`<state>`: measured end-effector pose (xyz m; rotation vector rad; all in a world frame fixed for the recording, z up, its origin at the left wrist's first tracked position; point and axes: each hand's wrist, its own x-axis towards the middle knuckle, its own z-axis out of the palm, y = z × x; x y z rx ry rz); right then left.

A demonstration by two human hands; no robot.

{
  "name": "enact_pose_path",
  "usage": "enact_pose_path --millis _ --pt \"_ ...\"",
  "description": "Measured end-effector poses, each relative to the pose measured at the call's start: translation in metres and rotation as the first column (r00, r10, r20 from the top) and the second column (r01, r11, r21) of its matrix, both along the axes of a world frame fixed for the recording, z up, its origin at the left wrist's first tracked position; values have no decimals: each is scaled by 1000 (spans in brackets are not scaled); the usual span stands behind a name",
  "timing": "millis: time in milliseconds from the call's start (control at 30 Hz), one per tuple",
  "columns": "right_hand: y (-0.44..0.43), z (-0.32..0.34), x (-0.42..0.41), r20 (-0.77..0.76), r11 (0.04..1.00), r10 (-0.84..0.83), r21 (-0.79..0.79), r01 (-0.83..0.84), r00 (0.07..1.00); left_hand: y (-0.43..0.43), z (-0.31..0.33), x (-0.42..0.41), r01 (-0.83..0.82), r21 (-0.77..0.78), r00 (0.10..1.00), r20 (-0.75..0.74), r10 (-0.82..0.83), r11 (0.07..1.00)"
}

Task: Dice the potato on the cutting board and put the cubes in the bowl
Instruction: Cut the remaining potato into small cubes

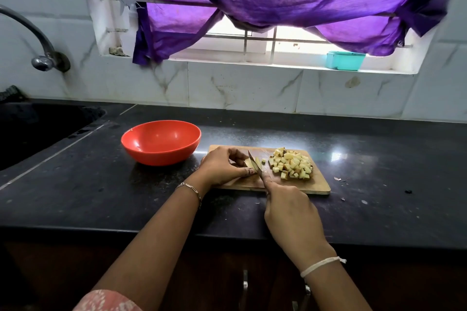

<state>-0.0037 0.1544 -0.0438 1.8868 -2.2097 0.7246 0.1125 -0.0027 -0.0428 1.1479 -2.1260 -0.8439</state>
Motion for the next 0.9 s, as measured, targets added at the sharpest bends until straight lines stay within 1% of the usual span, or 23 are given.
enact_pose_path --millis 200,333,467,667,900 --pt "-5 5 11 -133 998 -32 50 39 991 -3 -1 -1 -21 19 999 34 20 1000" --pt "-9 7 18 -193 996 -31 76 47 981 -1 0 -1 -42 31 999 23 42 999" --pt "-19 10 18 -234 994 -30 97 54 972 3 3 0 -21 29 999 34 20 999" --pt "-26 12 23 -237 992 -20 119 50 971 6 3 0 -7 13 1000 16 7 1000" --pt "-16 14 16 -182 996 -7 85 22 983 4 1 -2 -66 -13 998 8 66 998"
